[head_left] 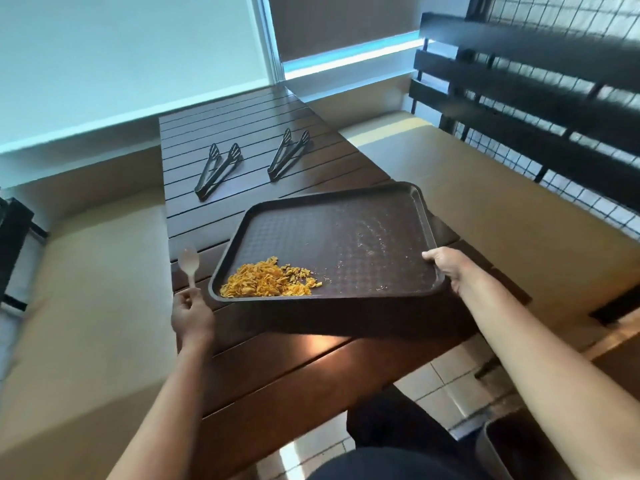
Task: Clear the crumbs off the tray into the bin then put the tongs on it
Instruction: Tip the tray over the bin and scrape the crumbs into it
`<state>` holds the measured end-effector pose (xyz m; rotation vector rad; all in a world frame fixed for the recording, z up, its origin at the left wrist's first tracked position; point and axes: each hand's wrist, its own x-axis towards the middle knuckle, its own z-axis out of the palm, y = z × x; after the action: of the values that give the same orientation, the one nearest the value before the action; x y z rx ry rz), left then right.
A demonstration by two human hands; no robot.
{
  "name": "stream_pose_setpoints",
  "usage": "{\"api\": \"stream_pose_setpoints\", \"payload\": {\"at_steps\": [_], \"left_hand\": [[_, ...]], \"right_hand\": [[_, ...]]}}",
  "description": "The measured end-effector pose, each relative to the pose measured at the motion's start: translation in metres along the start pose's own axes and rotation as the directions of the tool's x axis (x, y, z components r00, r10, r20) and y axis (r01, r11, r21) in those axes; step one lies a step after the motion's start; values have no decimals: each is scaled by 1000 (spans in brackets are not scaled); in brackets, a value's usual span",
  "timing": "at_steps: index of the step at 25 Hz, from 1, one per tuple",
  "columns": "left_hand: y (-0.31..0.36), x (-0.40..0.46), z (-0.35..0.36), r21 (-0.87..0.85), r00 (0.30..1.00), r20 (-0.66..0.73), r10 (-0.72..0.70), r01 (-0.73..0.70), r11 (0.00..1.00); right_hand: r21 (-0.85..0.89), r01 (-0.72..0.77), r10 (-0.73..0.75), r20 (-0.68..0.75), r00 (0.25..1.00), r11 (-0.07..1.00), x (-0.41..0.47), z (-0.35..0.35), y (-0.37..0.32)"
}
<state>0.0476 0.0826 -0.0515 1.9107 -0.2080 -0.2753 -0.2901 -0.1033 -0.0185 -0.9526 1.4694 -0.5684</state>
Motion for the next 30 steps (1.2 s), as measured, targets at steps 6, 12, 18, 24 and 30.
{"api": "stream_pose_setpoints", "payload": {"at_steps": [6, 12, 18, 24, 30], "left_hand": [[36, -82, 27, -148, 997, 75, 6, 5, 989], [40, -159, 59, -337, 849, 522, -79, 291, 896], [48, -206, 62, -361, 734, 673, -90, 433, 826], [67, -245, 74, -288, 574, 811, -110, 556, 779], [59, -297, 120, -68, 506, 827, -247, 526, 848]], "right_hand": [[310, 54, -7, -151, 988, 949, -56, -8, 10], [597, 116, 15, -210, 978, 794, -103, -7, 21], [607, 143, 74, -318, 945, 782, -138, -19, 53], [581, 181, 141, -464, 874, 794, -158, -42, 87], [644, 103, 224, -405, 886, 758, -158, -94, 145]]}}
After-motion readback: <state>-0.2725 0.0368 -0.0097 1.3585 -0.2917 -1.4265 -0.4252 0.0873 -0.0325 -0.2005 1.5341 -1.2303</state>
